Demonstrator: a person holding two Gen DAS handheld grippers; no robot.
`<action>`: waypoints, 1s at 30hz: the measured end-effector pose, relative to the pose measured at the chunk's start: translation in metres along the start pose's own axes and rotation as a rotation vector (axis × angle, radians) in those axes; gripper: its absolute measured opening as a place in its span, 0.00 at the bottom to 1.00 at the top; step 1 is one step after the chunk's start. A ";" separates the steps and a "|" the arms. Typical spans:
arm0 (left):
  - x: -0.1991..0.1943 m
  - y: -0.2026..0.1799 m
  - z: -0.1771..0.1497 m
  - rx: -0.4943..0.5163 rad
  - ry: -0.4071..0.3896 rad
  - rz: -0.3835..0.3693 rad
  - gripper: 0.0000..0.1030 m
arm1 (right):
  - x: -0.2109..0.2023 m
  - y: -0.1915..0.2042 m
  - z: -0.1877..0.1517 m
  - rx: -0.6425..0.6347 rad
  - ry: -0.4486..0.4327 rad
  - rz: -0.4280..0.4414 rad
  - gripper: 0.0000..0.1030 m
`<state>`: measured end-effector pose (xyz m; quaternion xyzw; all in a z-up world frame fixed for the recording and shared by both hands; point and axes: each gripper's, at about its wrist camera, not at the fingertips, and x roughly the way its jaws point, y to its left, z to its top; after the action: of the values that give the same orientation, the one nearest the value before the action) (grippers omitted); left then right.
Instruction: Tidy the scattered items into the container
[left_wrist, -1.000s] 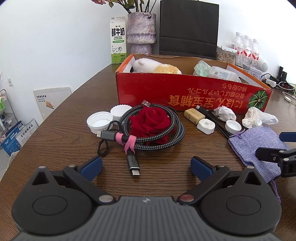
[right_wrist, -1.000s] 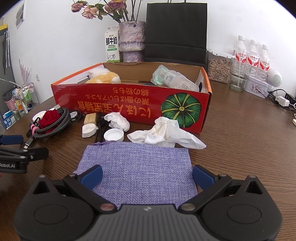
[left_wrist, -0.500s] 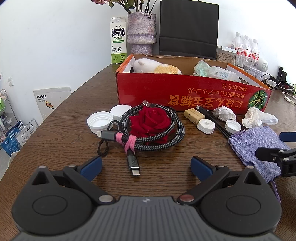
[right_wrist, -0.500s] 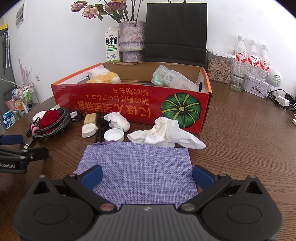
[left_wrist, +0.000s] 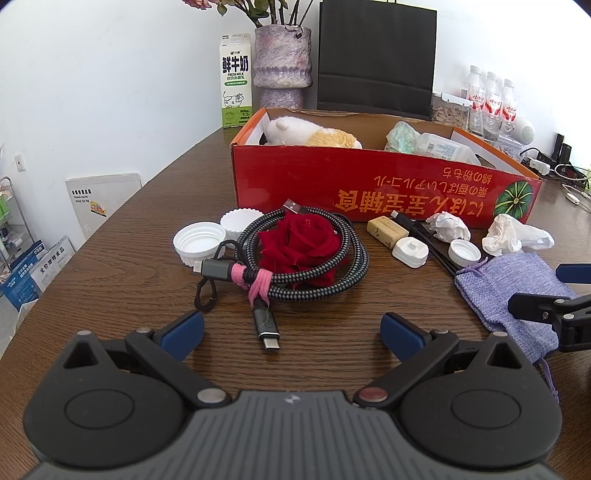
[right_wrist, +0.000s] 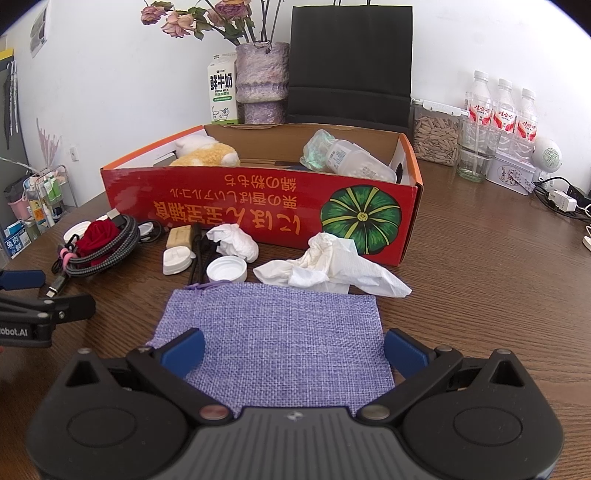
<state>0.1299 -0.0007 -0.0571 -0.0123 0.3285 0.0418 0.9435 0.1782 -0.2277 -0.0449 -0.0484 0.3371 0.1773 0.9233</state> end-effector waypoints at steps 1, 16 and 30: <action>0.000 0.000 0.000 0.000 0.000 0.000 1.00 | 0.000 0.000 0.000 0.000 0.000 0.000 1.00; -0.001 0.000 0.000 0.000 -0.001 -0.003 1.00 | -0.003 0.005 0.000 -0.005 -0.024 -0.014 0.86; -0.002 0.000 0.000 0.000 -0.001 -0.003 1.00 | -0.039 0.033 -0.015 -0.130 -0.141 -0.068 0.20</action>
<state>0.1284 -0.0012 -0.0564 -0.0130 0.3282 0.0405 0.9437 0.1298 -0.2115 -0.0310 -0.1067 0.2571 0.1703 0.9452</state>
